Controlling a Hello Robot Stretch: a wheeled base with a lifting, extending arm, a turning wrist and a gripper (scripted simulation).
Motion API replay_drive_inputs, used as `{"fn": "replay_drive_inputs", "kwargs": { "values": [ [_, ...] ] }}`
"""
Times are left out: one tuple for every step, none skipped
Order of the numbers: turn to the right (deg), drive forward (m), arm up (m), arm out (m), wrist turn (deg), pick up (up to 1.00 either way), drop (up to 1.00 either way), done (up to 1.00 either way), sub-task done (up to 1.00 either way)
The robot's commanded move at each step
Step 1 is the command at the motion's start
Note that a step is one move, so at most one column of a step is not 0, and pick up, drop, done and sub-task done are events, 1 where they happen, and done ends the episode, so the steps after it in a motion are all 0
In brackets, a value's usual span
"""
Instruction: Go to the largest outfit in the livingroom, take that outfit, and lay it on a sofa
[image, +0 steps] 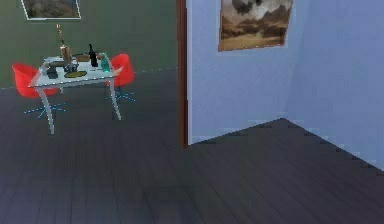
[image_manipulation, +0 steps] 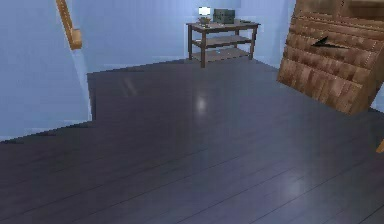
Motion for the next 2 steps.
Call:
{"fn": "replay_drive_inputs", "kwargs": {
  "values": [
    [18.0,0.0,0.0,0.0,0.0,0.0,0.0,0.0,0.0],
    [0.0,0.1,0.0,0.0,0.0,0.0,0.0,0.0,0.0]
  ]
}}
